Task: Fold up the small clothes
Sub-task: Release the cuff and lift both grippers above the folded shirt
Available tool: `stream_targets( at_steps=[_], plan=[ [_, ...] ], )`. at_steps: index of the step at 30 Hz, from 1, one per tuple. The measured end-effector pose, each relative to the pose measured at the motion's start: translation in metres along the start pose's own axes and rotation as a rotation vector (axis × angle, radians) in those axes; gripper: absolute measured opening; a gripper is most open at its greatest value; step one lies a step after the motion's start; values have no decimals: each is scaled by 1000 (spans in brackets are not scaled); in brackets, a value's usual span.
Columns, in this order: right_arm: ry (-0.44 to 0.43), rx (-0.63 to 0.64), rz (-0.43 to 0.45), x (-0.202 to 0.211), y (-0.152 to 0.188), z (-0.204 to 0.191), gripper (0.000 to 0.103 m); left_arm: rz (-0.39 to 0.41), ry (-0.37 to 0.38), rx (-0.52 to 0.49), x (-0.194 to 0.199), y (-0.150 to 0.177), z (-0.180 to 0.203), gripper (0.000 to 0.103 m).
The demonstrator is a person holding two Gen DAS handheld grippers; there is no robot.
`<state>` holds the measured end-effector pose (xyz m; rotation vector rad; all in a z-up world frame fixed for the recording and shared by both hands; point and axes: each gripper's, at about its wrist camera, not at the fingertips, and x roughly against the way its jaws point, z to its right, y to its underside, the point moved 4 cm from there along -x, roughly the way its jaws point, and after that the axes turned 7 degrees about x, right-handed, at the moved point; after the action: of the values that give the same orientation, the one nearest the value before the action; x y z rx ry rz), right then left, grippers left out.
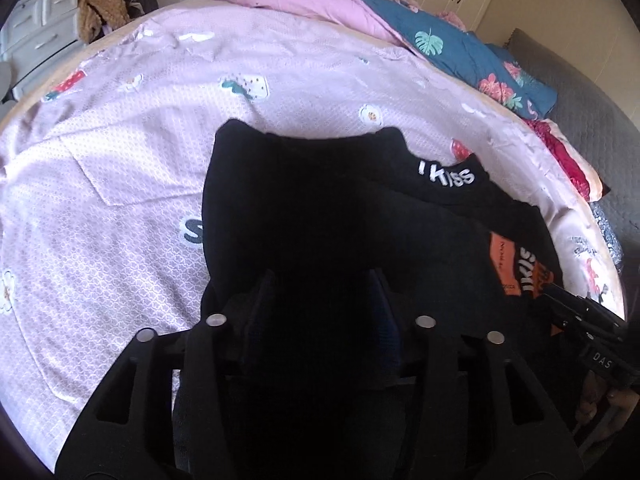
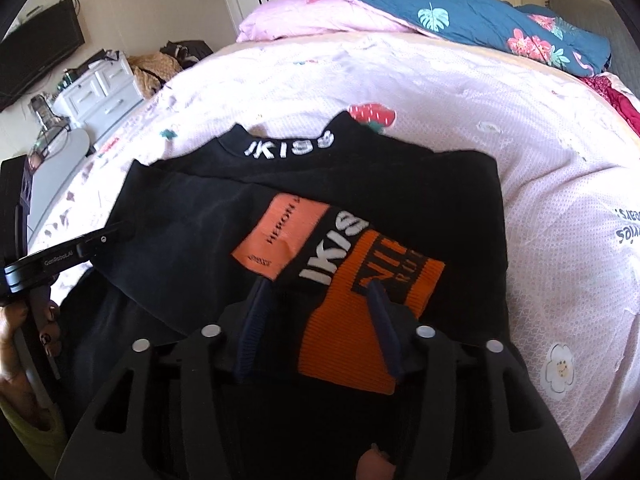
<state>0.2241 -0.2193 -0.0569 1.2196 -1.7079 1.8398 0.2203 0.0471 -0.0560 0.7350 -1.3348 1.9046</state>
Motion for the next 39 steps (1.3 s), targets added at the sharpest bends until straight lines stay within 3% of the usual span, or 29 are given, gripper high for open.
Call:
stream_targets(
  at_steps=[6,9,11,13,28,34,39],
  plan=[
    [-4,-13,64,15,-7,1,79,51,-10,-23,19,-2,4,55],
    [4,-14,96,21,-10,1,87,80,-22,-26,27,-3,4,82],
    [5,-14,107,24,-12,0,92,96,-27,-27,31,-4,3,82],
    [7,-14,120,26,-13,1,95,113,-30,-26,35,-6,3,94],
    [18,-2,217,68,-19,-9,96,173,-37,-10,64,-9,-8,94],
    [8,10,248,87,-19,-14,96,226,-107,-54,85,-9,-8,94],
    [-1,17,257,97,-15,-18,96,244,-52,-24,106,-6,-7,94]
  ],
)
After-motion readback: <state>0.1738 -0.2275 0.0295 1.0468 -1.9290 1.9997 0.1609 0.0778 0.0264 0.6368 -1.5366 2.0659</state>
